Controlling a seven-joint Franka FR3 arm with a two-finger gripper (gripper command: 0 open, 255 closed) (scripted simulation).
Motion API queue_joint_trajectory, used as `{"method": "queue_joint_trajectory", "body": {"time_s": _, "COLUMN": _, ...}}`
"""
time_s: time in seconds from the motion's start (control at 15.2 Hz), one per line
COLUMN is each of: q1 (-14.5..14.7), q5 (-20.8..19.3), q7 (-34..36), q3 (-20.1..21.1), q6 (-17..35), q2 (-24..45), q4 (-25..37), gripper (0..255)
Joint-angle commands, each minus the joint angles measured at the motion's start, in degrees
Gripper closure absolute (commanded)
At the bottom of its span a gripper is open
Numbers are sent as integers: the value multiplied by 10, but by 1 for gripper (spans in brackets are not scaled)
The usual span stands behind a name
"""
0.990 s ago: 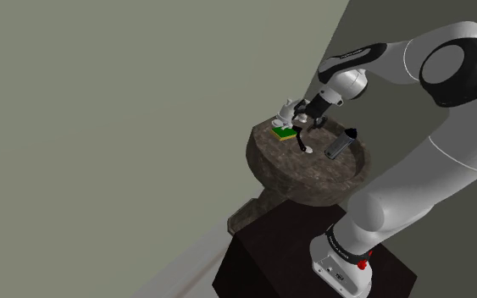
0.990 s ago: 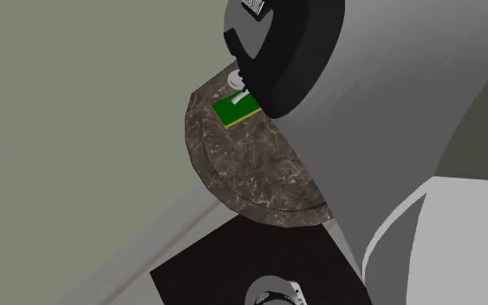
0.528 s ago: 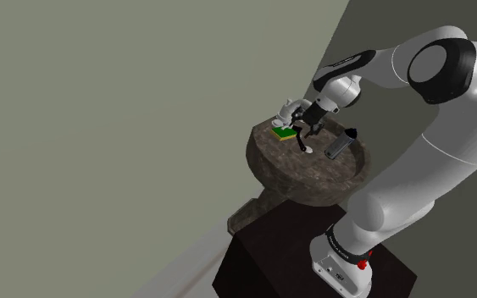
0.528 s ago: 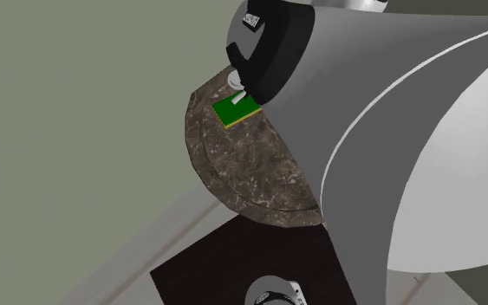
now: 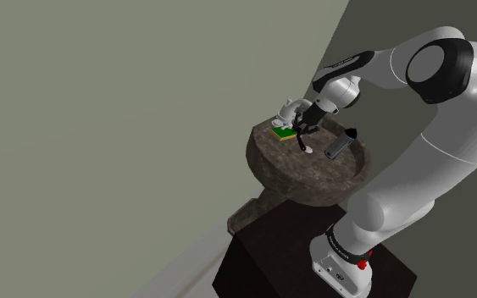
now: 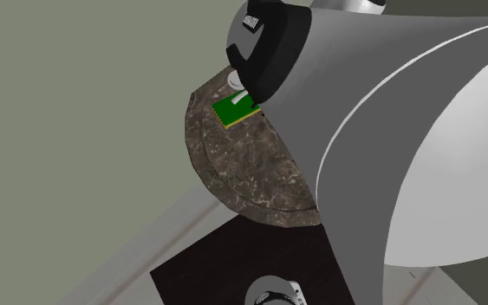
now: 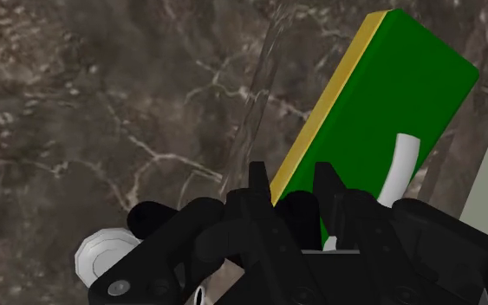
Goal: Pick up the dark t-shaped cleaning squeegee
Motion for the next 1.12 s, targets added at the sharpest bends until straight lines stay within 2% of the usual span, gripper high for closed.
{"method": "queue_joint_trajectory", "body": {"time_s": 0.0, "q1": 0, "q5": 0, "q7": 0, "q3": 0, "q6": 0, "q2": 0, "q4": 0, "gripper": 255}}
{"method": "queue_joint_trajectory", "body": {"time_s": 0.13, "q1": 0, "q5": -1, "q7": 0, "q3": 0, "q6": 0, "q2": -2, "q4": -1, "gripper": 255}}
{"method": "queue_joint_trajectory", "body": {"time_s": 1.06, "q1": -2, "q5": -57, "q7": 62, "q3": -3, "q6": -90, "q2": -68, "q4": 38, "gripper": 255}}
